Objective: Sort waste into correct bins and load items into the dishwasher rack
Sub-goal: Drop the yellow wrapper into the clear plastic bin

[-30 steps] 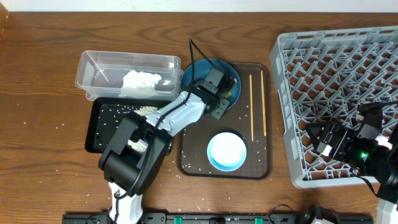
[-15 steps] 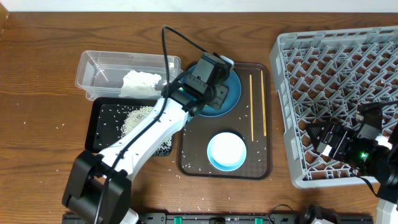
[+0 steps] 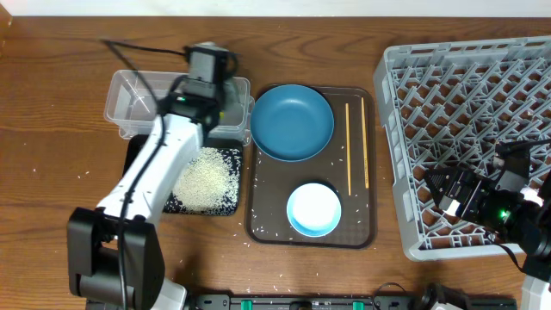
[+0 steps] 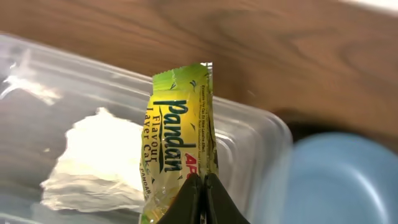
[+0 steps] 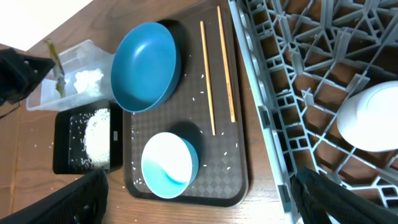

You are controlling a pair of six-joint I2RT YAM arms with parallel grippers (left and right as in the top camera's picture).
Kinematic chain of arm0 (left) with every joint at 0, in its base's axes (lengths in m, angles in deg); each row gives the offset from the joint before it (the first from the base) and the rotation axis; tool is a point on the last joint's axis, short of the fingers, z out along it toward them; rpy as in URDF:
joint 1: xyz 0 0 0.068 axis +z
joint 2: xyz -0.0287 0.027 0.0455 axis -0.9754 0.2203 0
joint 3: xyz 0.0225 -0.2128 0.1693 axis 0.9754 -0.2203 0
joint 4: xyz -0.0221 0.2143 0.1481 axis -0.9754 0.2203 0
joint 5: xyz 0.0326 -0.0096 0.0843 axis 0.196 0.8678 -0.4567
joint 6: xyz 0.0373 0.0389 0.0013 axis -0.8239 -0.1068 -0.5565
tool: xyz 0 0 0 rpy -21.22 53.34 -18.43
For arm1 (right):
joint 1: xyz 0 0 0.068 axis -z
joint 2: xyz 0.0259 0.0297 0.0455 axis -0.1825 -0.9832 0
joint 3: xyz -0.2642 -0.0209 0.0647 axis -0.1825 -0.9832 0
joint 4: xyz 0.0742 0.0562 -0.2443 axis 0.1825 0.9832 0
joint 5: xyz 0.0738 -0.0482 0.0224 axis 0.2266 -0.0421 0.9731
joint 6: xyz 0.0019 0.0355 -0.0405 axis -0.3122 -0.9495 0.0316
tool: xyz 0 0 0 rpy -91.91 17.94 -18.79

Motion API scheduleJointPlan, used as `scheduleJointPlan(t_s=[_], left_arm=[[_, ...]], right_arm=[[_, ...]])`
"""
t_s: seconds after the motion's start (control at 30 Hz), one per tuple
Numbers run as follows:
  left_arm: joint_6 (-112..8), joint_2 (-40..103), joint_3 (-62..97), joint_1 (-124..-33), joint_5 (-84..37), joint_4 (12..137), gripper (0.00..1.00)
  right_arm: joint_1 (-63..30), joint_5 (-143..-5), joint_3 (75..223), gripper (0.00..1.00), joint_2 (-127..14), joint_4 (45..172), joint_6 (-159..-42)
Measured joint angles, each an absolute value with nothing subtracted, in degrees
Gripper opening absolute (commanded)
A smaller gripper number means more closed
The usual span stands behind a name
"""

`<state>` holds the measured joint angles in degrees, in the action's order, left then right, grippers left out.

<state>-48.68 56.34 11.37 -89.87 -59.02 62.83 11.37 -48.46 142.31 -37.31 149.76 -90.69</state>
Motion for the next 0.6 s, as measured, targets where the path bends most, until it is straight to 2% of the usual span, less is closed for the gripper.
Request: scheduleJointPlan(t_s=[0.13,0.23,0.3,0.33,0.43,0.6], left_arm=[[-40.92,56.56,11.37,-86.92,-58.28,62.63,0.17],[-36.94,57.04,11.37,-85.53,-56.75,60.88,0.26],[-35.56,57.08,11.37,-85.22,-55.96,59.9,0.36],[-35.56,56.84,11.37,-85.2,-55.48,59.94,0.45],[-36.46,54.99,11.37,-85.22,-53.54,61.8,0.55],[-43.21,44.32,11.37,-85.24,-49.52,72.14,0.57]], right_arm=[[11.37,-48.46,142.31,0.93,-37.31,149.7,-90.69],[11.37,-48.48,142.31,0.93,-37.31,149.7,-90.69],[11.37,-48.5,142.31,0.93,-37.31,149.7,-90.69],[11.37,-48.61,142.31,0.94,-37.31,149.74,-90.69],[11.37,-49.42,142.31,0.94,-37.33,150.22,-90.69],[11.37,-50.67,142.31,0.93,-37.31,151.36,-90.1]])
